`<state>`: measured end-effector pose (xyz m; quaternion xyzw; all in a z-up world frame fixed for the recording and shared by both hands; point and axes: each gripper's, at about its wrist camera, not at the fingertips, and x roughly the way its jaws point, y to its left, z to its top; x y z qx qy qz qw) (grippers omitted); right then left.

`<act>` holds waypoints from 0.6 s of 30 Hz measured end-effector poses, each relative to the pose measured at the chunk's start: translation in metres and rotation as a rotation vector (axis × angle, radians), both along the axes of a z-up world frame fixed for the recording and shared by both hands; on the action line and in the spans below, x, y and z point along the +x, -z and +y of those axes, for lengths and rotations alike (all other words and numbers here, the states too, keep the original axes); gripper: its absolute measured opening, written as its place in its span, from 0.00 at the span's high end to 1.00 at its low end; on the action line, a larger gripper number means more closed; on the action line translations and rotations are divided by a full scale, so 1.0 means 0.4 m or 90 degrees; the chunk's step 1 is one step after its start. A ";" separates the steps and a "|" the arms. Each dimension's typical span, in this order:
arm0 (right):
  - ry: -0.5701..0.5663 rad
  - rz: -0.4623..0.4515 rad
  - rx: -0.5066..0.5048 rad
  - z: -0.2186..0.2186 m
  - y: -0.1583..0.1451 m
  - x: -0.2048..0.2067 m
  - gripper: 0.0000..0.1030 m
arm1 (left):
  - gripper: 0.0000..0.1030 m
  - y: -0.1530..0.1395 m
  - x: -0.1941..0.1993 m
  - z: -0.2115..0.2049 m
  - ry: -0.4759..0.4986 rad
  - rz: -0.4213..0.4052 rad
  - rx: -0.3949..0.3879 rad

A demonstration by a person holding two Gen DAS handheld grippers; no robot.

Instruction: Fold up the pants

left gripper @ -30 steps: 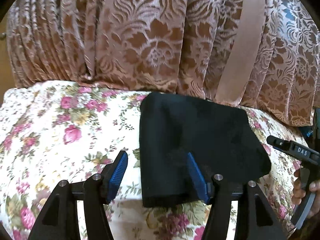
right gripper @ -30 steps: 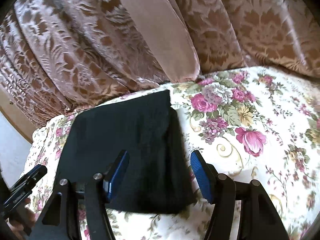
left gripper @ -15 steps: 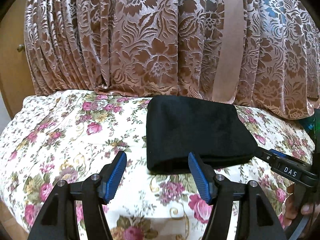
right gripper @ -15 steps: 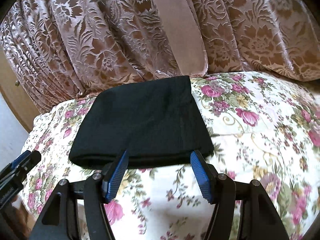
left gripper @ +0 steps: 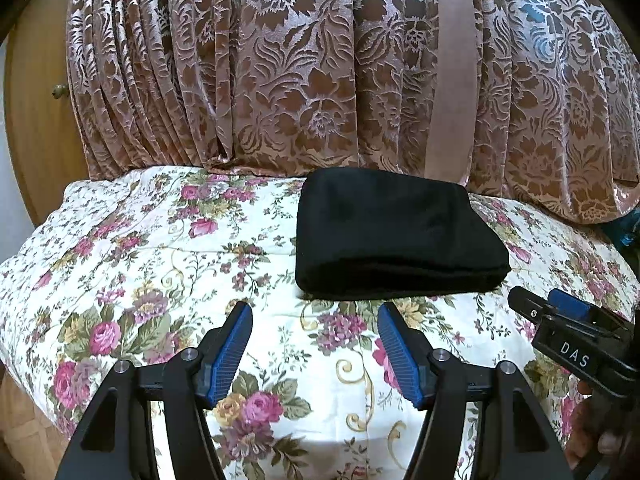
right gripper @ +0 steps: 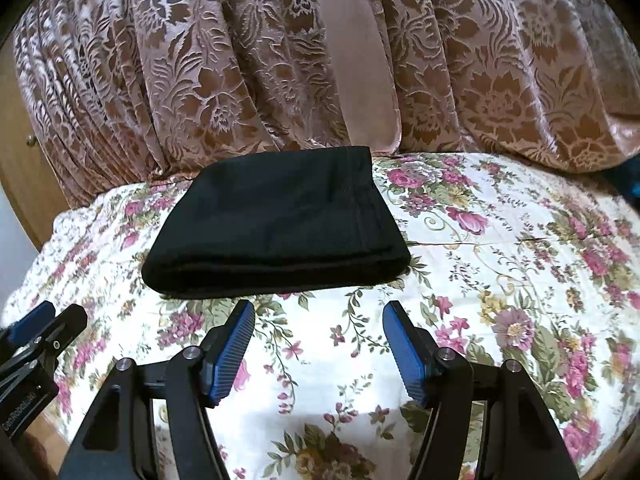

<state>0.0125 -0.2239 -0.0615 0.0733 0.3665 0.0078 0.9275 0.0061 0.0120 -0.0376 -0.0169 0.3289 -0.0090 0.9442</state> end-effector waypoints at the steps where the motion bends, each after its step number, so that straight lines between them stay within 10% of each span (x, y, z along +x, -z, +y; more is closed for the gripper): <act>1: 0.002 0.000 -0.004 0.000 0.001 -0.004 0.35 | 0.34 0.003 -0.002 0.000 0.000 0.003 -0.002; 18: 0.042 -0.045 -0.074 0.030 -0.033 -0.031 0.33 | 0.25 -0.020 -0.008 0.016 -0.019 -0.021 -0.029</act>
